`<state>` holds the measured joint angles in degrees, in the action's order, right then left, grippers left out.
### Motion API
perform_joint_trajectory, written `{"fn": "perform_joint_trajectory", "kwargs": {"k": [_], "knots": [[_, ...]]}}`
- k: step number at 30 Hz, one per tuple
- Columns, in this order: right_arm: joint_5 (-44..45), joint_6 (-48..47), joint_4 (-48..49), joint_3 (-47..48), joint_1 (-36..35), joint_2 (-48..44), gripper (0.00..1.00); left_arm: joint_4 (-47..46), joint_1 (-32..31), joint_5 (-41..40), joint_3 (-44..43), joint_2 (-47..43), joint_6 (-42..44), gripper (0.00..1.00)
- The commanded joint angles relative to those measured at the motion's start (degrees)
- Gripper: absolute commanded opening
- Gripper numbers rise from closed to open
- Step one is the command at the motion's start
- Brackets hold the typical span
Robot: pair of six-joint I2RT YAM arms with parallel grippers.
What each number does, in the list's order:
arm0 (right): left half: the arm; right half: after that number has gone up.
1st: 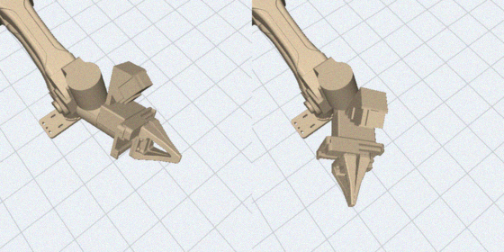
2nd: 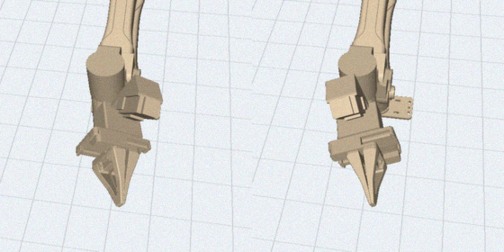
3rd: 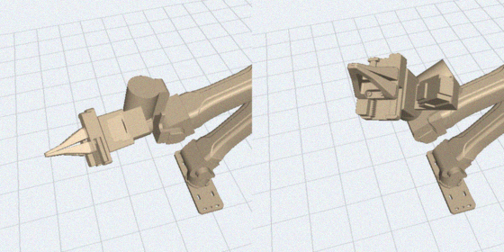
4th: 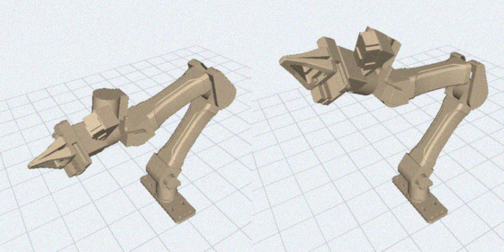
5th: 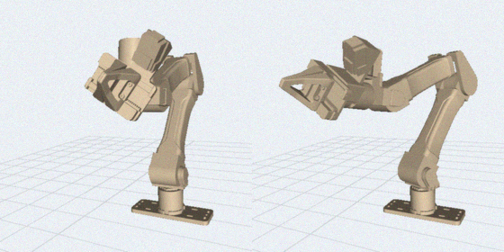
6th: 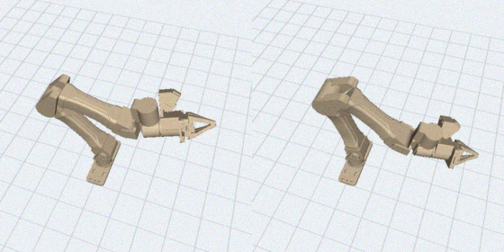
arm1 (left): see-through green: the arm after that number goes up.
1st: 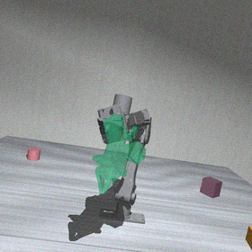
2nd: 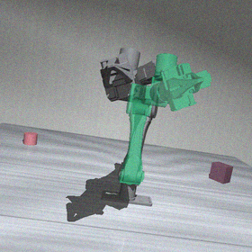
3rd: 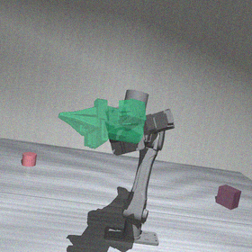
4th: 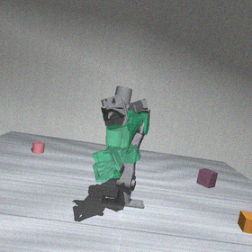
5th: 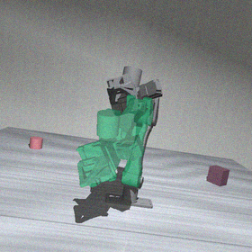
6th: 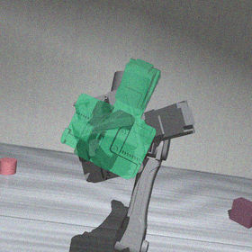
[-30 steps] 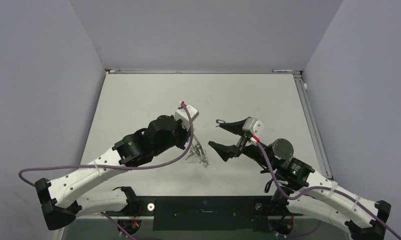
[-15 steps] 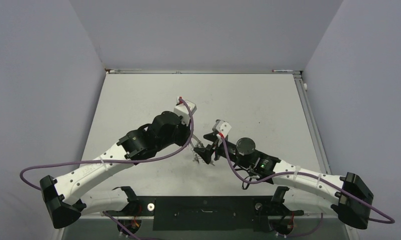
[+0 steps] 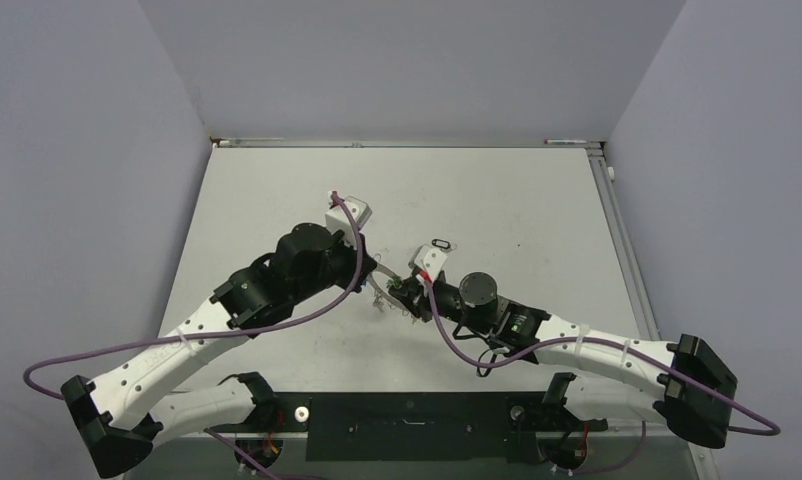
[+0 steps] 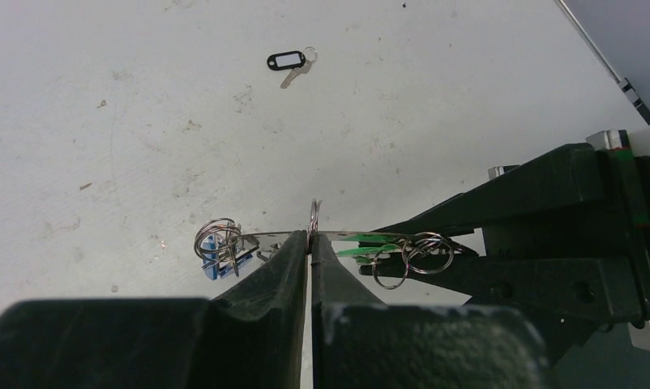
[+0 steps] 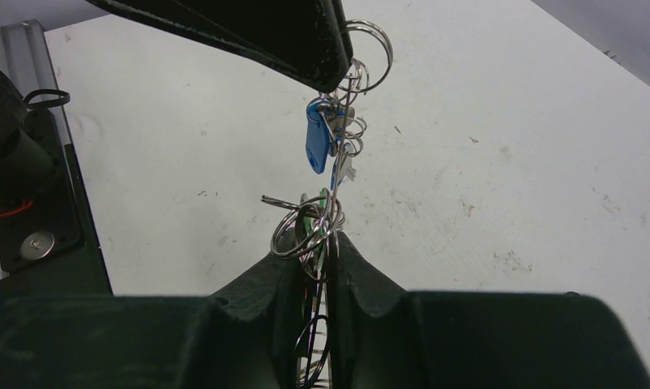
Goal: Put the keys on the keyring
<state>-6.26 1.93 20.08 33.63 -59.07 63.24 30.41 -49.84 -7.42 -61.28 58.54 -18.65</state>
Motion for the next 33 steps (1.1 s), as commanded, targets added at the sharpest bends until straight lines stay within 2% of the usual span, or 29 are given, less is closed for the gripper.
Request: {"fn": "perform_joint_trajectory", "kwargs": {"k": [1,3,4,5,8,13,21,28,33], "knots": [[-6.61,-2.55,-1.15,4.67,-0.06,-2.94,0.11,-11.8,0.41,5.45,5.67,-6.73,0.02,0.0],[-11.22,-2.62,-2.51,5.83,-0.01,-4.32,0.24,-15.73,0.43,5.96,8.86,-8.99,1.06,0.0],[-12.61,-2.45,-3.33,6.49,-0.01,-5.14,0.36,-17.83,0.4,6.09,10.55,-10.14,1.91,0.0],[-13.42,-2.32,-4.09,7.05,-0.03,-5.93,0.43,-19.91,0.42,6.22,12.2,-11.26,2.61,0.0],[-13.28,-2.6,-6.72,8.82,0.05,-8.63,0.51,-27.42,0.4,9.02,18.03,-15.45,4.67,0.0],[-14.93,-3.94,-8.19,9.88,2.2,-14.33,0.52,-41.06,0.42,14.2,26.55,-22.58,6.1,0.0],[-36.93,0.83,-5.59,11.9,11.26,-14.47,0.43,-53.88,0.45,22.74,32.2,-29.42,4.39,0.0],[-48.02,7.33,2.32,13.13,11.89,-11.5,0.39,-61.64,0.38,25.29,34.88,-31.96,1.28,0.0],[-49.24,12.39,9.81,12.66,11.37,-9.89,0.37,-66.77,0.37,25.64,36.37,-31.21,-0.78,0.0]]}}
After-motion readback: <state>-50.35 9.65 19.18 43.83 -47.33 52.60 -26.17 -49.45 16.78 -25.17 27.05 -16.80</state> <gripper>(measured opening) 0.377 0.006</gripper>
